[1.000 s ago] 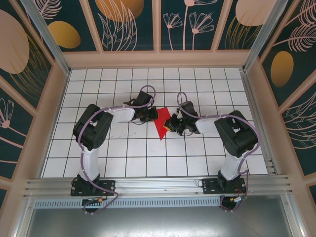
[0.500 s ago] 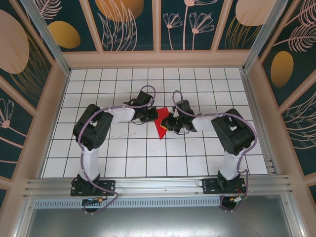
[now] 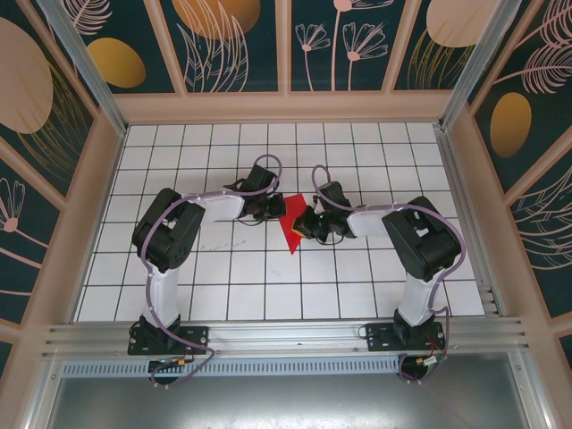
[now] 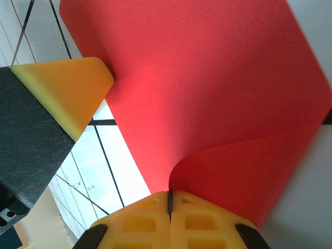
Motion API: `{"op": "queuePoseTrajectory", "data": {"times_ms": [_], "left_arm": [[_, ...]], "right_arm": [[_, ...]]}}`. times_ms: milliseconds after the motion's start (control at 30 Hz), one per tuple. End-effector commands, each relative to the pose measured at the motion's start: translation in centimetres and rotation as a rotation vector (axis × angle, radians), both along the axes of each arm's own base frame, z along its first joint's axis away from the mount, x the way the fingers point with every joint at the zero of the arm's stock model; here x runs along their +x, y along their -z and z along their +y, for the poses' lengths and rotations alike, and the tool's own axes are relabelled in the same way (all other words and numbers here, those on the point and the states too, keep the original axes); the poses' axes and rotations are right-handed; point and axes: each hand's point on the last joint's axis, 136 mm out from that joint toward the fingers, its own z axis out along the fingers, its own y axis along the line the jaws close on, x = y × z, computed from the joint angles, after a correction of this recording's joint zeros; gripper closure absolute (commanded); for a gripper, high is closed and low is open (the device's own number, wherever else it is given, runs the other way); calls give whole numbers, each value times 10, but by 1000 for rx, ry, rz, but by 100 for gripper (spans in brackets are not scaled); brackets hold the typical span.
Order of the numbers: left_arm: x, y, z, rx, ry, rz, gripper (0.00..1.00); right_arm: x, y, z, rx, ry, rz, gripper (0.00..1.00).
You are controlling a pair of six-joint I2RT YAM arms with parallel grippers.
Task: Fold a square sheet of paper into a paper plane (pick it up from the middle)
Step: Third fold the triangle at the center of the table.
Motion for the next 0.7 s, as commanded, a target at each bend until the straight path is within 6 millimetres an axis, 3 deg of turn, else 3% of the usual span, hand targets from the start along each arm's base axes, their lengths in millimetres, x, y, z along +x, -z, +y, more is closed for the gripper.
{"op": "queuePoseTrajectory", "data": {"times_ms": [0, 667], "left_arm": [[-14, 25, 10, 54, 10, 66, 87], [-17, 28, 9, 50, 16, 77, 87]], "right_arm": [[1, 4, 2, -26, -16, -6, 100], [1, 7, 8, -14, -58, -15, 100]]}}
